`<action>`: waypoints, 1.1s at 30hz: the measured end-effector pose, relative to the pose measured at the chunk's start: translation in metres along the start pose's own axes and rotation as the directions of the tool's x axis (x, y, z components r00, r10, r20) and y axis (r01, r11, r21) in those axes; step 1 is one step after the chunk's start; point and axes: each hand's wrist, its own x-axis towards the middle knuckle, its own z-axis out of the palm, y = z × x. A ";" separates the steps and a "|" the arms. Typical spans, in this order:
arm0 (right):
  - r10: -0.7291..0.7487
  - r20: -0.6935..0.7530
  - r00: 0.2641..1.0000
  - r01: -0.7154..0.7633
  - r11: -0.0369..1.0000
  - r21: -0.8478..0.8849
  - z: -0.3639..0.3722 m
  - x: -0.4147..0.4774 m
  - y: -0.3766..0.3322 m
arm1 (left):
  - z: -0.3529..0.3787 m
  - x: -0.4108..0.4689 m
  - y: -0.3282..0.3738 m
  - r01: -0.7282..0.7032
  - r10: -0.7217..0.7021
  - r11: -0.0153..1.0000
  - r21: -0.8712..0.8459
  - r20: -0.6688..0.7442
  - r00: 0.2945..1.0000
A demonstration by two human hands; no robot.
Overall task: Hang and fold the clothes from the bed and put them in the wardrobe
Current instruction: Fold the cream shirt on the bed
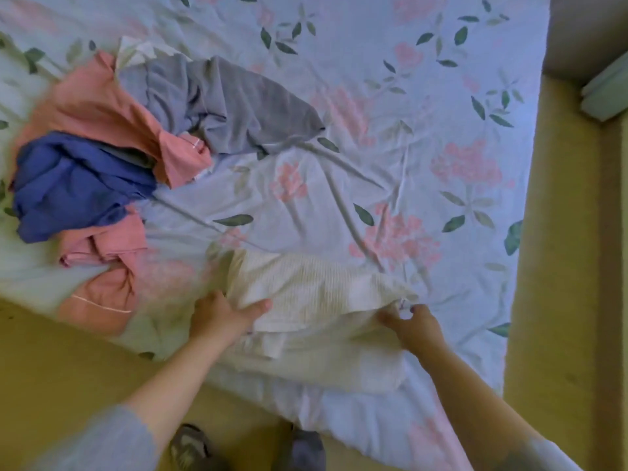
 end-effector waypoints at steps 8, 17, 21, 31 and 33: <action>0.127 0.042 0.991 -0.133 0.895 0.426 0.027 0.021 0.030 | 0.028 0.026 -0.029 -0.015 0.028 0.977 0.212 -0.058 0.998; 0.271 0.381 0.884 -0.457 0.676 0.579 0.033 0.022 -0.001 | 0.015 0.033 -0.024 0.040 -0.034 0.996 -0.074 0.075 0.997; 0.176 0.046 0.983 -0.160 0.721 0.674 0.032 0.027 0.003 | 0.003 0.023 -0.025 0.005 0.114 0.909 -0.417 0.261 0.958; 0.220 -0.298 0.929 -0.110 0.932 0.345 0.065 -0.009 0.039 | 0.039 0.028 -0.057 -0.109 0.122 0.962 -0.252 0.039 0.992; -0.101 -0.597 0.796 0.208 0.972 0.113 0.066 -0.016 0.022 | 0.041 0.032 -0.058 -0.152 0.155 0.969 -0.197 -0.002 0.988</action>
